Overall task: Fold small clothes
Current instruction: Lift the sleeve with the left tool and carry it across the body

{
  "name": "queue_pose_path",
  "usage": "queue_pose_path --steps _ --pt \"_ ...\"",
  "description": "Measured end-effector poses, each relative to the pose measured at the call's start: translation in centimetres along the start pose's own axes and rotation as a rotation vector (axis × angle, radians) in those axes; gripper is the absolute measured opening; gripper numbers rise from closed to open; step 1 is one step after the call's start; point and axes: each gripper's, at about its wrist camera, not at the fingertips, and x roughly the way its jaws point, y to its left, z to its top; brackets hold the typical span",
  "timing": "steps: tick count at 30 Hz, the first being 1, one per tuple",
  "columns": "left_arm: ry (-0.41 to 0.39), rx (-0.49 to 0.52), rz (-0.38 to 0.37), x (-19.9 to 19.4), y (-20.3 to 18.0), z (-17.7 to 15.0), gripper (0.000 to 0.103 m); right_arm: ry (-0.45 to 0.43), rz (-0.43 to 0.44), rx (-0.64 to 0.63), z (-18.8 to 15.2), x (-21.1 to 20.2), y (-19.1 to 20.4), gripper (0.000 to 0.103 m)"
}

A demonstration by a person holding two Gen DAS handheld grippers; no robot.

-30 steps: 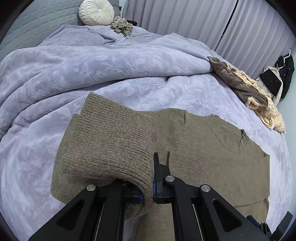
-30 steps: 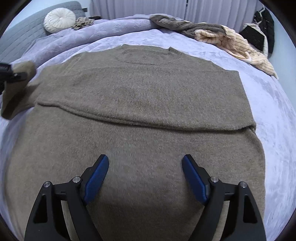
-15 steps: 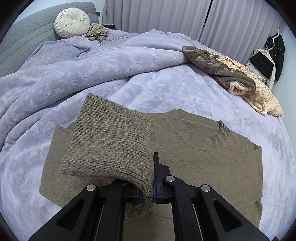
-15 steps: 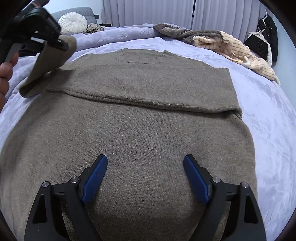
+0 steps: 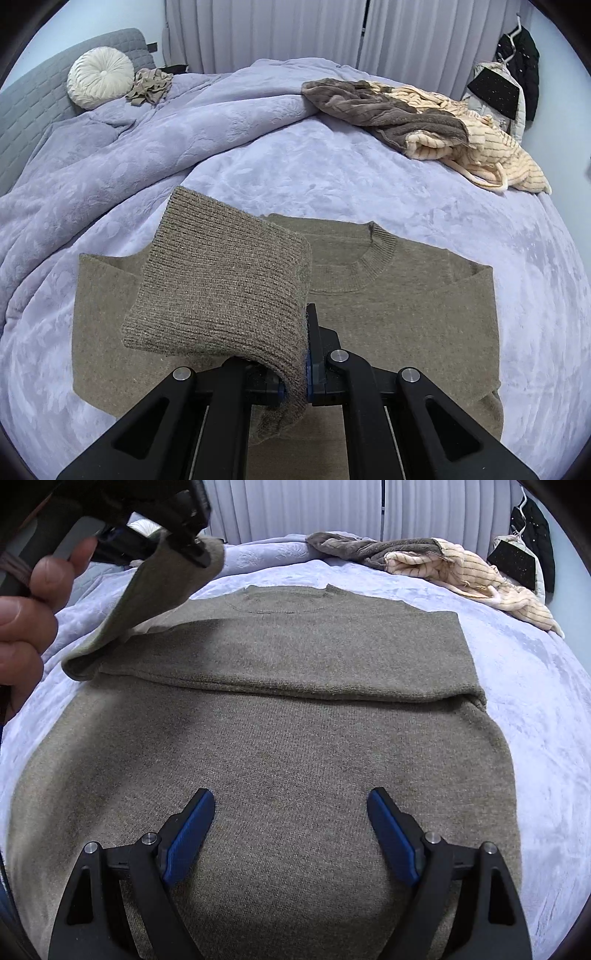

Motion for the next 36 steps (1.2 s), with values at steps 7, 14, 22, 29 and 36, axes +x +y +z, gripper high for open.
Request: queue_pose_path --steps 7,14,22,29,36 --pt "0.006 0.092 -0.002 0.1 -4.4 -0.8 0.008 -0.007 0.039 0.028 0.1 -0.6 -0.4 0.087" --pt "0.015 0.169 -0.018 0.4 -7.9 -1.7 0.008 0.007 0.084 0.083 0.0 -3.2 -1.9 0.087" --pt "0.072 0.232 -0.018 2.7 -11.1 -3.1 0.008 -0.010 0.065 0.062 -1.8 -3.3 -2.0 0.087" --pt "0.126 0.257 -0.059 4.0 -11.9 -3.7 0.008 -0.021 0.067 0.064 -2.5 -3.2 -1.8 0.088" --pt "0.197 0.212 -0.136 5.7 -11.3 -4.0 0.008 -0.027 0.070 0.062 -3.1 -3.5 -1.6 0.088"
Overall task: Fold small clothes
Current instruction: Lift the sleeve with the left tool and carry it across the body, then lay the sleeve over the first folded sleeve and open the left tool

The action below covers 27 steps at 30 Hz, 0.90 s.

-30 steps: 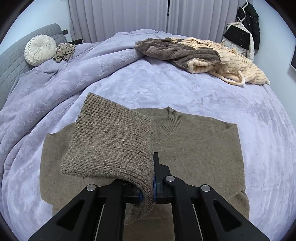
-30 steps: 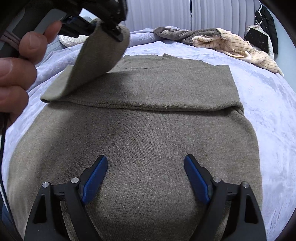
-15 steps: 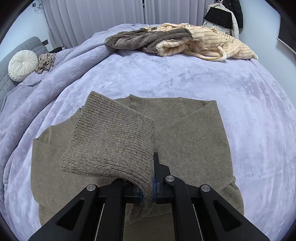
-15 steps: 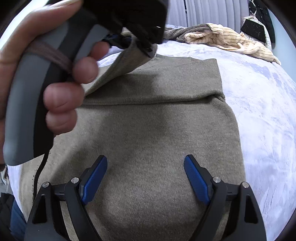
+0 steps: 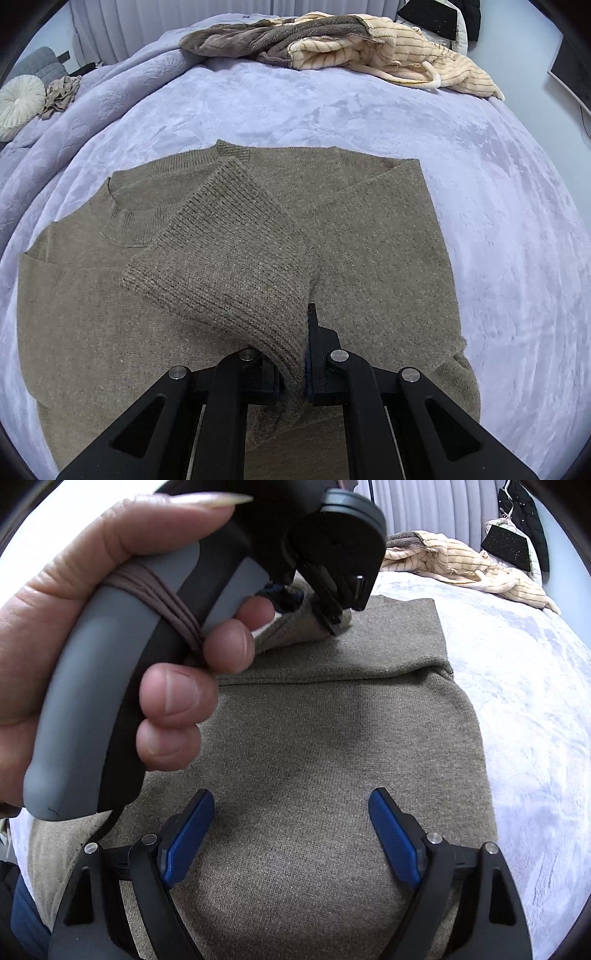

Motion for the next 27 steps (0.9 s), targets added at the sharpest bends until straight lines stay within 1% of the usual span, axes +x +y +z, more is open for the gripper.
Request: queue_pose_path --steps 2,3,4,5,6,8,9,12,15,17,19,24,25,26,27 --pt "0.012 -0.011 -0.022 0.3 0.3 -0.1 0.008 -0.001 0.004 0.003 0.0 0.0 0.0 0.088" --pt "0.018 -0.017 -0.032 0.5 0.4 -0.1 0.015 -0.002 0.006 0.004 0.0 0.0 0.0 0.088" --pt "0.029 -0.028 -0.062 0.6 0.7 -0.1 0.025 -0.002 0.007 0.005 0.0 0.0 0.0 0.088" --pt "0.038 -0.038 -0.105 0.7 0.9 0.0 0.057 -0.002 0.009 0.006 0.1 0.0 -0.2 0.088" --pt "0.034 -0.044 -0.122 0.6 1.0 0.0 0.077 -0.002 0.010 0.006 0.0 0.0 -0.2 0.088" --pt "-0.001 -0.041 -0.077 0.0 1.0 -0.1 0.077 -0.003 0.011 0.007 0.1 0.0 -0.4 0.088" --pt "0.000 -0.035 -0.082 0.0 1.0 0.0 0.077 -0.003 0.011 0.008 0.3 0.1 -0.2 0.088" --pt "0.022 -0.043 -0.162 0.0 1.4 -0.1 0.077 -0.002 0.010 0.007 0.3 0.1 -0.3 0.088" --pt "0.044 -0.052 -0.330 -1.0 1.7 -0.2 0.077 -0.002 0.010 0.008 0.3 0.1 -0.3 0.088" --pt "0.043 -0.051 -0.408 -1.9 1.7 0.1 0.077 -0.001 0.007 0.006 0.3 0.2 -0.3 0.088" --pt "0.046 -0.042 -0.457 -2.5 1.5 0.3 0.077 0.003 -0.001 0.000 0.5 0.5 -0.4 0.088" --pt "0.080 0.009 -0.496 -2.6 0.4 0.5 0.077 0.010 -0.016 -0.016 0.5 0.7 0.0 0.090" --pt "0.082 0.016 -0.485 -2.7 0.3 0.5 0.077 0.012 -0.020 -0.018 0.5 0.7 0.2 0.090" --pt "0.078 0.024 -0.460 -2.7 0.3 0.5 0.077 0.013 -0.023 -0.020 0.5 0.7 0.4 0.090" --pt "0.076 0.024 -0.454 -2.7 0.5 0.4 0.077 0.013 -0.024 -0.021 0.5 0.7 0.5 0.090"
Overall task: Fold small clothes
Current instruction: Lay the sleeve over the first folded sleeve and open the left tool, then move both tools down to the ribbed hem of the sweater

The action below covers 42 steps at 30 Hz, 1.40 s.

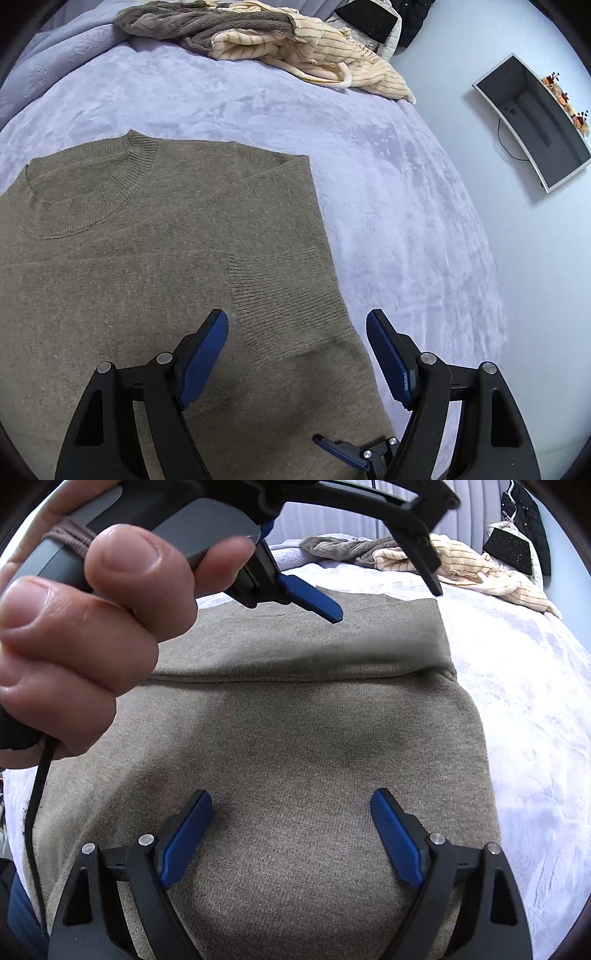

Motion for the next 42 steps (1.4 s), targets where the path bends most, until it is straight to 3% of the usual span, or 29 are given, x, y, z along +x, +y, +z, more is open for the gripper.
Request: queue_pose_path --steps 5,9,15,18,20,22,26,31,35,37,42 --pt "-0.044 -0.030 -0.013 -3.3 3.0 -1.7 0.077 -0.004 0.033 0.035 1.1 -1.4 -0.5 0.090" --pt "-0.084 -0.010 0.083 -5.4 5.7 -3.6 0.077 -0.103 0.037 0.140 4.4 -3.2 -3.7 0.090" --pt "-0.152 -0.162 0.210 -6.4 11.7 -5.2 0.077 -0.037 -0.004 0.116 10.2 1.4 -4.4 0.090" --pt "-0.129 -0.202 0.245 -5.9 14.3 -6.2 0.077 0.033 -0.018 0.090 11.3 4.0 -4.5 0.090" --pt "-0.127 -0.196 0.215 -5.9 15.7 -7.0 0.077 0.092 -0.061 0.085 10.6 5.3 -5.1 0.090" --pt "-0.137 -0.197 0.181 -6.5 16.4 -7.4 0.077 0.097 -0.052 0.093 9.9 5.3 -6.2 0.090" --pt "-0.158 -0.202 0.232 -8.9 16.1 -8.8 0.077 0.086 -0.152 0.122 9.2 2.4 -6.0 0.090" --pt "-0.098 -0.112 0.232 -8.9 12.5 -13.5 0.077 0.099 -0.037 0.085 5.9 -0.4 -2.1 0.090" --pt "-0.028 0.042 0.391 -6.3 8.7 -17.6 0.077 0.198 -0.065 -0.074 2.6 1.3 2.5 0.090" --pt "-0.035 0.127 0.481 -6.1 7.3 -20.1 0.078 0.167 -0.128 -0.141 0.7 0.7 3.6 0.090" --pt "-0.048 0.217 0.539 -8.1 5.4 -25.5 0.079 0.121 -0.152 -0.215 -4.5 -3.9 4.3 0.090"
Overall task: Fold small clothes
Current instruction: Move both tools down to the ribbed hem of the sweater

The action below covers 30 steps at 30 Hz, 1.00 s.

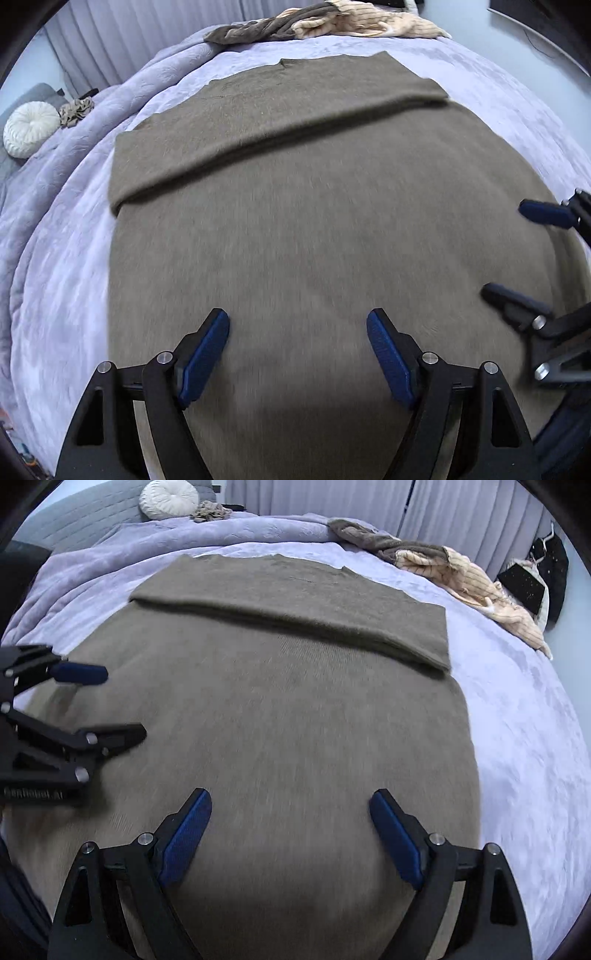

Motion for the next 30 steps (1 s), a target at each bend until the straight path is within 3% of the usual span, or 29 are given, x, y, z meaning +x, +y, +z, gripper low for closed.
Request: queue_pose_path --steps 2,5,10,15,19,20,23,28,30 --pt "-0.015 -0.004 -0.003 -1.3 0.1 -2.3 0.082 -0.001 0.012 0.018 -2.3 -1.2 -0.1 0.090" --pt "-0.029 -0.048 -0.001 -2.3 0.9 -5.1 0.096 -0.001 0.032 0.059 -4.8 -2.5 -0.6 0.090" --pt "-0.032 -0.179 -0.095 -3.4 3.0 -8.4 0.096 -0.017 -0.007 0.025 -7.4 -4.2 0.0 0.090" --pt "0.004 -0.229 -0.066 -5.3 4.3 -10.7 0.096 0.040 -0.037 -0.034 -9.4 -6.3 0.3 0.090" --pt "0.034 -0.335 -0.205 -5.7 6.7 -13.1 0.096 0.045 -0.029 0.124 -10.2 -8.5 -2.9 0.091" --pt "0.049 -0.381 -0.267 -5.0 7.4 -13.5 0.096 0.035 -0.001 0.195 -10.4 -8.7 -4.1 0.091" --pt "0.073 -0.455 -0.347 -3.5 8.4 -13.9 0.096 0.052 0.090 0.336 -10.7 -7.4 -6.0 0.091" --pt "0.037 -0.476 -0.443 -3.2 8.3 -13.4 0.096 0.039 0.076 0.344 -10.8 -5.8 -5.2 0.091" --pt "0.041 -0.464 -0.434 -3.0 7.9 -13.5 0.096 0.022 0.103 0.331 -10.7 -5.9 -4.7 0.090"
